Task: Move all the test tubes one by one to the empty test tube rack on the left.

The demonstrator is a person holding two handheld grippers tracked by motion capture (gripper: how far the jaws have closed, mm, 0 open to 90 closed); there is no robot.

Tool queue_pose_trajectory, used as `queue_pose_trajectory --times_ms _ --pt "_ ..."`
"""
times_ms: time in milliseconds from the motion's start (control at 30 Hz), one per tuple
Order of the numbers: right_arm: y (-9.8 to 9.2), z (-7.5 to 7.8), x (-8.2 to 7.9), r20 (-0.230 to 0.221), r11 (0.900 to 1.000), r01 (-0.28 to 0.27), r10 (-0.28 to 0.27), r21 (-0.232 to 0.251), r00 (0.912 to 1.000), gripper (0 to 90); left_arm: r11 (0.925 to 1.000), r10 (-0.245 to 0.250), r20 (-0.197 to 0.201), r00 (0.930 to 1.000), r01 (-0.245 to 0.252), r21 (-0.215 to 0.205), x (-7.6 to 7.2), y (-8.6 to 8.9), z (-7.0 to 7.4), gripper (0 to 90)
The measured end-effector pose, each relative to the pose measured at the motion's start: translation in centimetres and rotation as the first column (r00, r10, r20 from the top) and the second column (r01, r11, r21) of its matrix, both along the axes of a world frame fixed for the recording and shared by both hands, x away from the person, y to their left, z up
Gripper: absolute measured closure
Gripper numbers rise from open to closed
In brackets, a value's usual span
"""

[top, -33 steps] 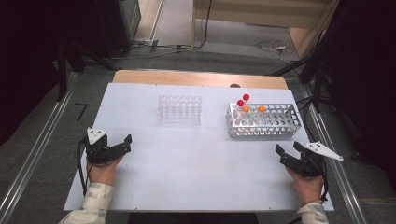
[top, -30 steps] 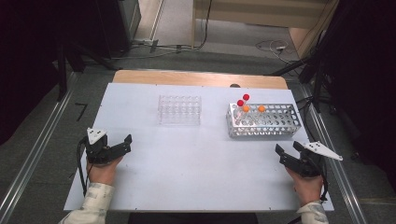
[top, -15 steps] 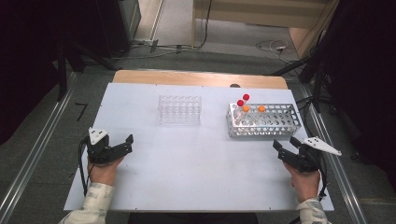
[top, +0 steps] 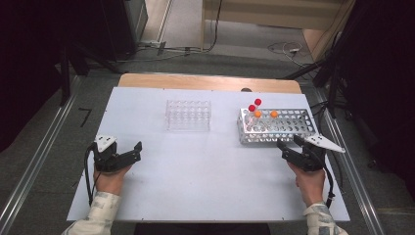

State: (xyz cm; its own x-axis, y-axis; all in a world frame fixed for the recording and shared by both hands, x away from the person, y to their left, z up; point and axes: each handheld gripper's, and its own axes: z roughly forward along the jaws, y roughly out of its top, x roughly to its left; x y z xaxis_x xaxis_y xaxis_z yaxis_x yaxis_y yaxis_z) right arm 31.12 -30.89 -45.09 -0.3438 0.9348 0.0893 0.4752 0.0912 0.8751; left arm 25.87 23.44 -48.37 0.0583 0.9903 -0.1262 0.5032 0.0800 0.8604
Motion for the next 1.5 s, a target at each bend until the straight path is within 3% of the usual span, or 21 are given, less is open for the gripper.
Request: queue_pose_trajectory --times_ms 200,333,600,1033,1300,1500 --pt "1.0 0.0 0.9 0.008 0.999 -0.047 0.047 -0.003 0.9989 35.2 1.0 -0.006 -0.005 1.0 0.006 -0.006 0.1 -0.1 0.0 8.2" --pt "2.0 0.0 1.5 0.021 0.997 -0.073 0.073 -0.007 0.9971 44.8 1.0 -0.008 -0.004 1.0 0.008 -0.005 0.0 -0.1 0.0 8.2" --pt "3.6 -0.3 3.1 0.017 0.996 -0.087 0.087 -0.019 0.996 56.9 0.9999 -0.008 -0.004 1.0 0.008 0.008 0.0 -0.2 0.0 8.2" --pt "5.2 -0.6 4.7 0.013 0.996 -0.075 0.075 -0.042 0.9971 66.0 1.0 -0.009 -0.008 0.9999 0.009 0.002 0.1 -0.2 -0.1 8.2" --pt "5.3 -0.6 4.9 0.016 0.996 -0.073 0.074 -0.047 0.9971 72.5 0.9999 -0.014 -0.008 0.9999 0.014 -0.003 0.0 -0.2 0.0 8.2" --pt "5.2 0.8 4.3 0.053 0.997 -0.074 0.076 -0.034 0.9957 72.9 0.9993 -0.036 -0.001 0.9993 0.036 -0.006 -0.1 -0.7 0.2 8.2"
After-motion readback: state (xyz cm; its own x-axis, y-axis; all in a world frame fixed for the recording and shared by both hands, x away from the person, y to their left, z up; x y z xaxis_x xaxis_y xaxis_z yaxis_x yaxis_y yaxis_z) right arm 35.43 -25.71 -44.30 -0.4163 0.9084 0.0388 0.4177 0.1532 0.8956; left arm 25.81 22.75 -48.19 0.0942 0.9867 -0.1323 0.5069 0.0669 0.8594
